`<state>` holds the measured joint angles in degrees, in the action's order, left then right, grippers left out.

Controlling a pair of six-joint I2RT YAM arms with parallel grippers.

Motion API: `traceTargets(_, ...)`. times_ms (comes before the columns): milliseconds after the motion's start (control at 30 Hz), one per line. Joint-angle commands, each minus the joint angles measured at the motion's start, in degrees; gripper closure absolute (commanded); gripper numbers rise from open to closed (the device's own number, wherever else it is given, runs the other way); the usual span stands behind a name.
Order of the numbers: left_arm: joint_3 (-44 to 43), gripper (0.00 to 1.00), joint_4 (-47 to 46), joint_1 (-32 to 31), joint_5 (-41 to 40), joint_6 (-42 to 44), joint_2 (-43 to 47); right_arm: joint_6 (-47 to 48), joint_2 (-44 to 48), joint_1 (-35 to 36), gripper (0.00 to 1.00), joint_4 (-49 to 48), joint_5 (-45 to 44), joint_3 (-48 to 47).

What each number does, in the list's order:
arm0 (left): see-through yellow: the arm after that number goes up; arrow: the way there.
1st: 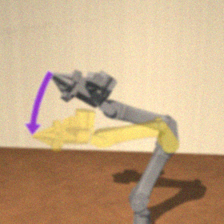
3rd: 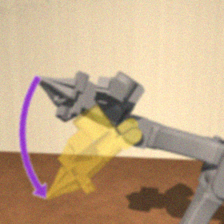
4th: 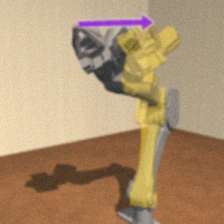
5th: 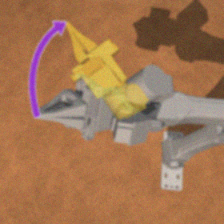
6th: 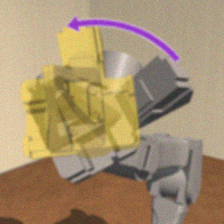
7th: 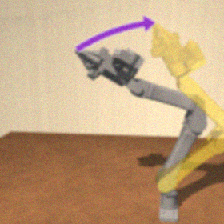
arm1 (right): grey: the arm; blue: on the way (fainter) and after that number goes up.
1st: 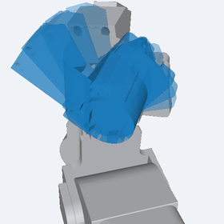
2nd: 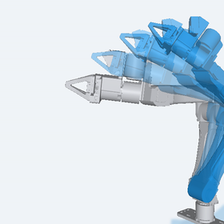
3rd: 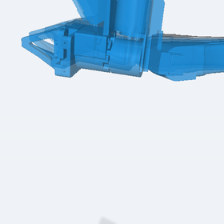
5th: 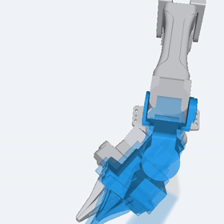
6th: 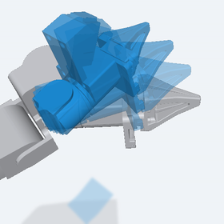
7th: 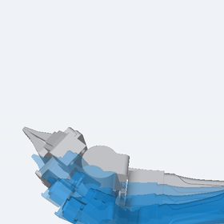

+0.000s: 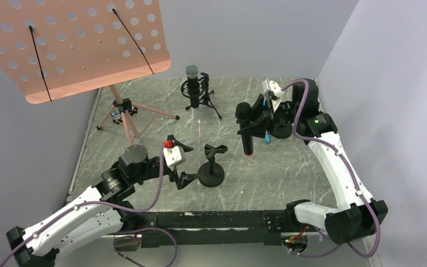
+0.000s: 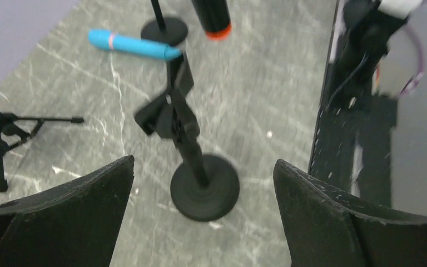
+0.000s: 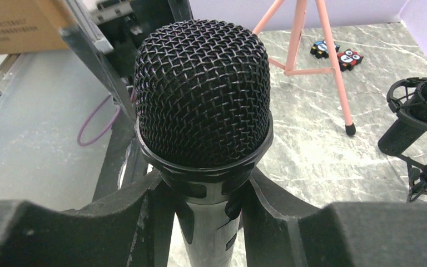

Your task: Attach the microphones to the stand

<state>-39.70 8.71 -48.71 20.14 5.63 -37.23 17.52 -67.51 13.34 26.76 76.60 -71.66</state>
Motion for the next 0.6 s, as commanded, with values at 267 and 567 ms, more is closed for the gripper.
traceTargets(267, 4.95, 0.01, -16.61, 0.13, -0.73, 11.88, -8.34, 14.56, -0.09, 0.37, 0.93, 2.54, 5.05, 5.37)
traceTargets(567, 5.07, 0.01, -24.51, 0.18, -1.32, 9.87, -15.08, 13.98, 0.32, 0.35, 0.92, 0.60, 6.45, 8.51)
